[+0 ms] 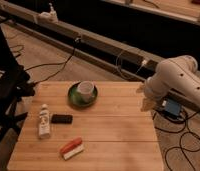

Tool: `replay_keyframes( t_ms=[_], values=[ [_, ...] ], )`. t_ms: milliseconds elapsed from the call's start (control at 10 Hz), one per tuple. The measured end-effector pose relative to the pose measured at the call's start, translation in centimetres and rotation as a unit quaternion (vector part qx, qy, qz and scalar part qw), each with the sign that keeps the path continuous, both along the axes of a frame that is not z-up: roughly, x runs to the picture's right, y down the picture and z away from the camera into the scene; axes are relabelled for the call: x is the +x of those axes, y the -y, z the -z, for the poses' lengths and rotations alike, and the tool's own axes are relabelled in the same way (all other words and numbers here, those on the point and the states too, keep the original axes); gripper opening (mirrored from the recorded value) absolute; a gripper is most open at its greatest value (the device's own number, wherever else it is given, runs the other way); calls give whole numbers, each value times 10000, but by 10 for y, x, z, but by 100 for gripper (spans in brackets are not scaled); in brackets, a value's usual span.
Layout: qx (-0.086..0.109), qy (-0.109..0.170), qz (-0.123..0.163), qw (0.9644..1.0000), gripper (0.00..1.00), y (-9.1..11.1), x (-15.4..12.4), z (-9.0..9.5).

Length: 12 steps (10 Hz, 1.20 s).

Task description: Pick up the ceramic cup

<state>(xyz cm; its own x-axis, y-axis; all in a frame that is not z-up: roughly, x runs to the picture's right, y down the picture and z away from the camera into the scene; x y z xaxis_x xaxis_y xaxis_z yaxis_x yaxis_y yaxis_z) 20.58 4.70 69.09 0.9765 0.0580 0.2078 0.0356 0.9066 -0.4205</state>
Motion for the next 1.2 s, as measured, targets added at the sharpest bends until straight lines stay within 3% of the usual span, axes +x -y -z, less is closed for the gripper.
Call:
replay_keyframes(
  t_ms=[300, 400, 700, 1000, 1200],
  values=[
    [59, 594, -97, 9982, 65, 24, -56, -16],
    [36, 638, -107, 9979, 65, 25, -60, -16],
    [31, 635, -109, 9979, 65, 24, -59, -16],
    [7, 385, -244, 9990, 65, 31, -32, -18],
    [6, 439, -172, 9989, 65, 43, -43, -29]
  ],
)
